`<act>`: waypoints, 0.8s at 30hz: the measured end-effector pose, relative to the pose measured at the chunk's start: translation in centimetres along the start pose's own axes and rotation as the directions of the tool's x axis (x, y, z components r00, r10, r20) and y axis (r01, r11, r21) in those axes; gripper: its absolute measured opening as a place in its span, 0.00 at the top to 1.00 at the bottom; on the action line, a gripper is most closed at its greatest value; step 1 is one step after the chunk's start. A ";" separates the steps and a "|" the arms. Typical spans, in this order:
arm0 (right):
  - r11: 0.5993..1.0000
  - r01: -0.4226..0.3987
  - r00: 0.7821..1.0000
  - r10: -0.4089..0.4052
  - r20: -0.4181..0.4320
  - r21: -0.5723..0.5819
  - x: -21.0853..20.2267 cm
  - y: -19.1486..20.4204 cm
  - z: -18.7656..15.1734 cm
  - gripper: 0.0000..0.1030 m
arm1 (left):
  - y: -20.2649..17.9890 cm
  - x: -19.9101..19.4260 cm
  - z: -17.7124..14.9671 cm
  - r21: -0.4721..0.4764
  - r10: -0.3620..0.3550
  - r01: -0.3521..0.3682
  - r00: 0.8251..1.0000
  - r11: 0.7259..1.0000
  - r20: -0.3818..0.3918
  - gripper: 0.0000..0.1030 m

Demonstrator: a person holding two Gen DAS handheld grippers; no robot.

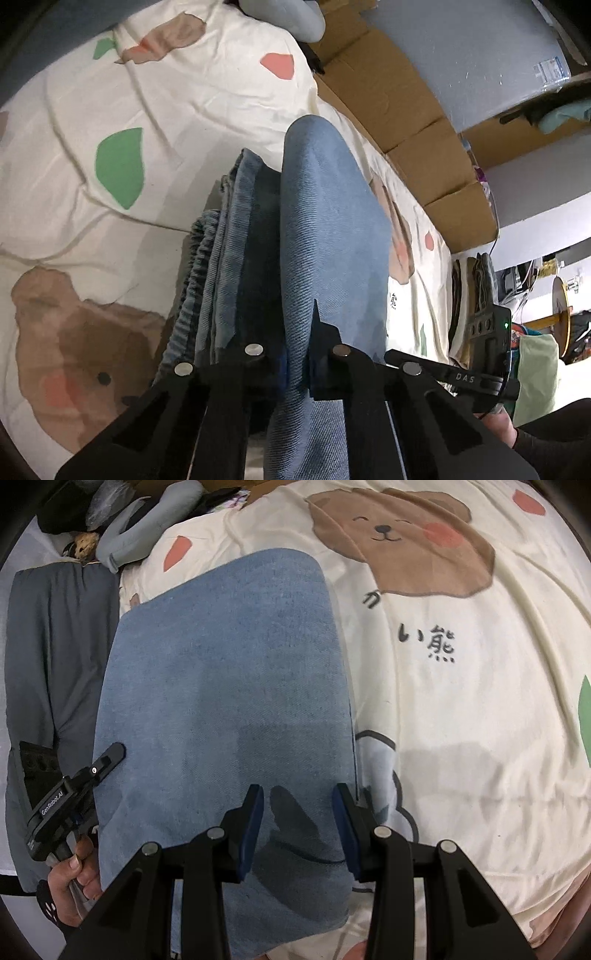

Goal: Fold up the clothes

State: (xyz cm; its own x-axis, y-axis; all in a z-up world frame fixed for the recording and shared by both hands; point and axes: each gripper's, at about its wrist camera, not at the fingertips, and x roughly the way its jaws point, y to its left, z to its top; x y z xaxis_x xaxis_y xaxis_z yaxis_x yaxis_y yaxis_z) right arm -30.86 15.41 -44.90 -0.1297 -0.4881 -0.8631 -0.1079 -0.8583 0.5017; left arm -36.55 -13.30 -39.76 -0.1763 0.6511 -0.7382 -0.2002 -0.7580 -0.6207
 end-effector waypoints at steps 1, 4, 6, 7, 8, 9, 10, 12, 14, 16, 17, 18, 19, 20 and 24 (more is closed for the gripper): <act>1.000 -0.004 1.000 0.004 0.003 -0.005 -0.1 0.2 0.3 0.63 | 0.1 -0.2 -0.1 -0.004 0.003 -0.003 1.000 1.000 0.001 0.94; 1.000 -0.022 1.000 0.022 0.008 -0.015 -0.5 0.4 0.4 0.63 | 0.7 -0.5 -0.3 -0.018 0.020 -0.020 1.000 1.000 0.002 0.94; 0.999 -0.027 1.000 0.027 0.010 -0.025 -0.7 0.4 0.7 0.63 | 1.1 -0.4 -0.3 -0.015 0.034 -0.034 0.999 0.999 0.000 0.94; 0.999 -0.027 1.000 0.028 0.011 -0.032 -0.8 0.3 0.9 0.63 | 1.4 -0.3 -0.2 -0.020 0.037 -0.037 0.999 0.999 -0.002 0.94; 0.999 -0.029 1.000 0.029 0.010 -0.035 -0.8 0.3 1.0 0.63 | 1.8 -0.1 -0.1 -0.030 0.036 -0.036 0.999 0.999 -0.004 0.94; 0.999 -0.031 0.999 0.031 0.009 -0.034 -0.7 0.3 1.1 0.63 | 2.2 0.2 0.1 -0.036 0.036 -0.037 0.999 0.999 -0.009 0.94; 0.999 -0.033 0.999 0.033 0.009 -0.030 -0.6 0.3 1.3 0.63 | 2.5 0.5 0.2 -0.038 0.036 -0.037 0.999 0.999 -0.014 0.94; 0.999 -0.036 0.999 0.036 0.011 -0.024 -1.1 -0.6 0.3 0.63 | 3.1 1.1 0.5 -0.044 0.038 -0.039 0.999 0.998 -0.025 0.94; 0.999 -0.048 0.999 0.048 0.013 -0.021 -1.3 -1.2 -0.1 0.63 | 4.0 1.8 0.7 -0.049 0.036 -0.038 0.999 0.998 -0.037 0.94; 0.998 -0.058 0.998 0.058 0.014 -0.024 -1.3 -1.3 -0.3 0.64 | 4.4 2.1 0.7 -0.048 0.031 -0.033 0.999 0.998 -0.039 0.93; 0.998 -0.057 0.998 0.058 0.013 -0.028 -1.3 -1.5 -0.5 0.64 | 4.5 2.2 0.6 -0.046 0.028 -0.030 0.999 0.998 -0.040 0.93; 0.998 -0.057 0.998 0.058 0.012 -0.030 -1.9 -2.2 -0.5 0.65 | 4.6 2.3 0.6 -0.044 0.026 -0.028 0.999 0.999 -0.041 0.93; 0.998 -0.055 0.998 0.056 0.011 -0.032 -2.7 -2.9 -0.6 0.65 | 4.6 2.3 0.6 -0.038 0.027 -0.029 0.999 0.999 -0.040 0.93; 0.998 -0.050 0.999 0.051 0.012 -0.034 -3.0 -3.1 -0.7 0.65 | 4.6 2.2 0.6 -0.037 0.026 -0.028 0.999 0.999 -0.038 0.93; 0.999 -0.023 1.000 0.023 -0.005 -0.029 -3.0 -3.2 -1.9 0.65 | 4.8 2.2 0.4 -0.044 0.018 -0.019 0.999 0.999 -0.031 0.93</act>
State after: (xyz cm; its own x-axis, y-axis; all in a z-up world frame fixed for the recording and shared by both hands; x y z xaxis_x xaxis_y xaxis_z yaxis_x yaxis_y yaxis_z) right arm -28.30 19.29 -44.02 -0.1275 -0.5082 -0.8517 -0.0758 -0.8512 0.5193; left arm -38.28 -15.48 -44.19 -0.1498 0.6360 -0.7570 -0.1543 -0.7713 -0.6175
